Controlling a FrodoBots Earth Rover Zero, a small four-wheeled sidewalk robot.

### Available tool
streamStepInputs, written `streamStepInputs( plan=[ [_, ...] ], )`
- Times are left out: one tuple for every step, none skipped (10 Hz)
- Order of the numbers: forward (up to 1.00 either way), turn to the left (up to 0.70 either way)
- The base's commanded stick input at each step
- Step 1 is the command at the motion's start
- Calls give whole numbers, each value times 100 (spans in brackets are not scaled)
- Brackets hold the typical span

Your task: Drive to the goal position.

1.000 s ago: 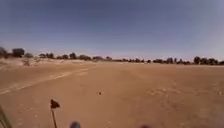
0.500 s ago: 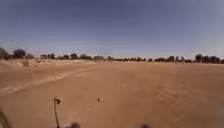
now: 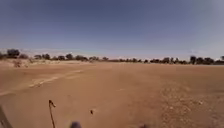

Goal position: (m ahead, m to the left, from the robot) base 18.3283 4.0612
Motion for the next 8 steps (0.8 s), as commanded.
streamStepInputs(
  plan=[
    [70, 0],
    [70, -13],
    [70, -28],
    [70, -35],
    [70, -25],
    [70, -9],
    [70, 0],
    [70, 0]
  ],
)
